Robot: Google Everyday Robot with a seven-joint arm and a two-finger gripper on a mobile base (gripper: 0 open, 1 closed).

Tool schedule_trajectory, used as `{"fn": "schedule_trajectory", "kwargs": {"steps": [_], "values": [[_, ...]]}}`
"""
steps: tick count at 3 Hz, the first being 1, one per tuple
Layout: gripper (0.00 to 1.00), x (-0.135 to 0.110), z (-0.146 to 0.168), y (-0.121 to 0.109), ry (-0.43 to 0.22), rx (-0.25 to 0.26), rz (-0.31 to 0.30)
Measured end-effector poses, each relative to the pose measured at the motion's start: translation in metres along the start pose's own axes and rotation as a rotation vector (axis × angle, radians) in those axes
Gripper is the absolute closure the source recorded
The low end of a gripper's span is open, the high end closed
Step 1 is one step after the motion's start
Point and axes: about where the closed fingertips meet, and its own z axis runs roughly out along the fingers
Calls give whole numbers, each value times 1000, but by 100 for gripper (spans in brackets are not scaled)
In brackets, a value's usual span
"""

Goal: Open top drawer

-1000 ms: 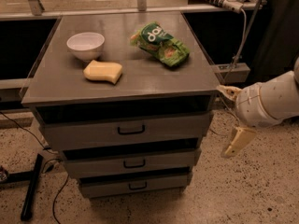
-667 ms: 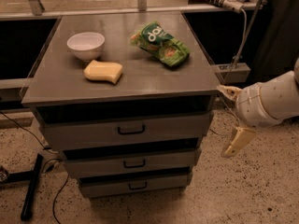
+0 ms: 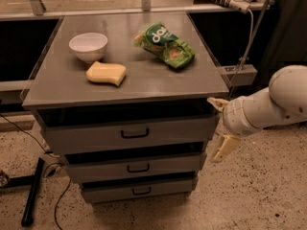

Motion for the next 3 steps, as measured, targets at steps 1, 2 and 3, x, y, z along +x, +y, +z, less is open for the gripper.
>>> {"fn": "schedule_trajectory", "kwargs": {"steps": [1, 2, 3], "values": [[0, 9, 29, -4, -19, -8, 0], [0, 2, 54, -8, -40, -15, -39], [0, -14, 76, -17, -66, -18, -97]]}}
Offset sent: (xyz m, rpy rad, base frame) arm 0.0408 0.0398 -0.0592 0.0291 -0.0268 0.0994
